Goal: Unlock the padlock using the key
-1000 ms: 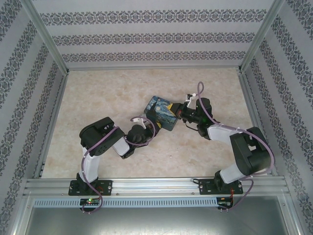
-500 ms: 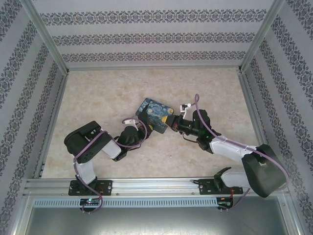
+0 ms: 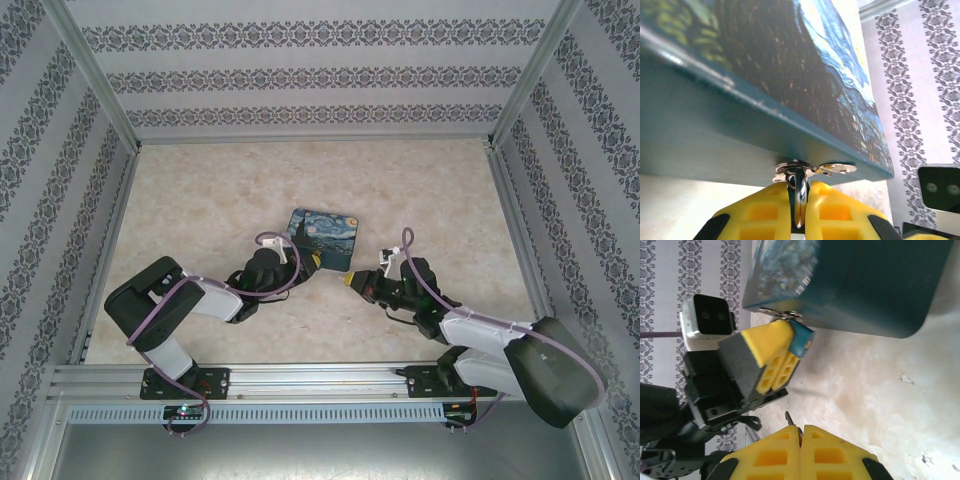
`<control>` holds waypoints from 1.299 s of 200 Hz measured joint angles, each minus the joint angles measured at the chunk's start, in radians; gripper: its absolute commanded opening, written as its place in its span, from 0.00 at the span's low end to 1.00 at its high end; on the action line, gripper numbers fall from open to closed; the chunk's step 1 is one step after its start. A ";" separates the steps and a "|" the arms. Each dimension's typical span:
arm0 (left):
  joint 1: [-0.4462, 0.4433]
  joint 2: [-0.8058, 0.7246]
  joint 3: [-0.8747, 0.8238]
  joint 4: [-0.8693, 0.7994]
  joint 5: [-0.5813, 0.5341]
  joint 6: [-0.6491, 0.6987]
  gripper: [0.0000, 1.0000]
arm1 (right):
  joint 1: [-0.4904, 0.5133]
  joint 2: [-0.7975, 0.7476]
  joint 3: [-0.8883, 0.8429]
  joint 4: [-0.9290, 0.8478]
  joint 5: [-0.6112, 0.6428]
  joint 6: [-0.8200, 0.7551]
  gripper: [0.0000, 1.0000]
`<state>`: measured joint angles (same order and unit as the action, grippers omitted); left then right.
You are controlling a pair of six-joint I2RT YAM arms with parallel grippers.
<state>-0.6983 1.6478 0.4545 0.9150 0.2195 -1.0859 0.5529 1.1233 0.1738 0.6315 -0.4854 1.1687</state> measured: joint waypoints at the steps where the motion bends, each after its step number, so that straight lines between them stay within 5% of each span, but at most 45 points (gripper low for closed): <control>1: 0.000 -0.001 0.000 -0.001 0.001 0.000 0.00 | 0.000 -0.001 -0.001 0.000 0.000 0.000 0.00; 124: 0.000 0.022 0.014 0.019 0.067 -0.153 0.00 | 0.008 -0.031 -0.055 0.010 0.092 0.076 0.00; 260: -0.015 0.066 0.015 0.146 -0.057 -0.396 0.00 | 0.046 0.055 -0.008 0.068 0.221 0.169 0.00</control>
<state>-0.7132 1.7134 0.4698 1.0611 0.1627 -1.4818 0.5987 1.1782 0.1654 0.6998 -0.2646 1.3380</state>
